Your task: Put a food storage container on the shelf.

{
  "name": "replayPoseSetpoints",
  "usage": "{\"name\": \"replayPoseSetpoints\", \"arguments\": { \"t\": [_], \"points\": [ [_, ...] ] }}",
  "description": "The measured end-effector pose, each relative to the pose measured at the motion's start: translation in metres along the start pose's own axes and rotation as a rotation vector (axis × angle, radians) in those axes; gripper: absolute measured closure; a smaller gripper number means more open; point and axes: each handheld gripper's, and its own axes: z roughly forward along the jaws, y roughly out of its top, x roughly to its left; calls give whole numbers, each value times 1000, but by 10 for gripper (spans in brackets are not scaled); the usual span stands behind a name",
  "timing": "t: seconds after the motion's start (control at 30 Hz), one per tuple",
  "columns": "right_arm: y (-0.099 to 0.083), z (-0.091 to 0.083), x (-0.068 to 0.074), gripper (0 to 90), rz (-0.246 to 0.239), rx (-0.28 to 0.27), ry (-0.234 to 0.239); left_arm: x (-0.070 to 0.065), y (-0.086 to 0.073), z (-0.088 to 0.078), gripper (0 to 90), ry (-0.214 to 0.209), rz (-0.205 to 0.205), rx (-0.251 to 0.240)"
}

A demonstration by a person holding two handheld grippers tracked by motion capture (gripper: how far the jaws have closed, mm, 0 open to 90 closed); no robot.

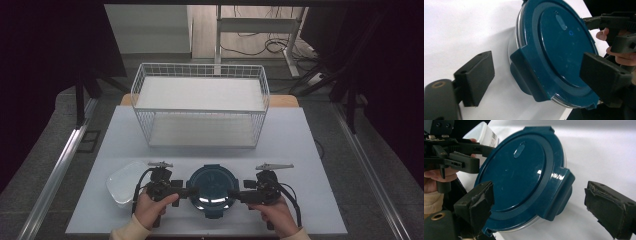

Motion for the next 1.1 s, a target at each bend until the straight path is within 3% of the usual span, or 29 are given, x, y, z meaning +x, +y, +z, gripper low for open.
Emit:
{"name": "replayPoseSetpoints", "arguments": {
  "t": [0.33, 0.5, 0.6, 0.7, 0.8, 1.0, 1.1],
  "points": [
    [-5, 13, -5, 94, 88, 23, 55, 4, 0, 12, 103, -42, -57, 36],
    [-6, 20, -6, 104, 99, 39, 63, 4, -2, 15, 114, -62, -74, 43],
    [-7, 21, -8, 132, 126, 38, 60, 6, -3, 16, 118, -87, -105, 46],
    [-8, 23, -12, 162, 165, 38, 94, 10, -4, 19, 119, -105, -127, 54],
    [-8, 25, -11, 201, 169, 44, 102, 10, -5, 19, 159, -135, -140, 52],
    [-7, 23, -15, 263, 218, 41, 108, 5, -5, 15, 224, -107, -115, 34],
    [-8, 21, -17, 292, 250, 30, 115, 6, -5, 14, 251, -109, -138, 33]
  ]
}}
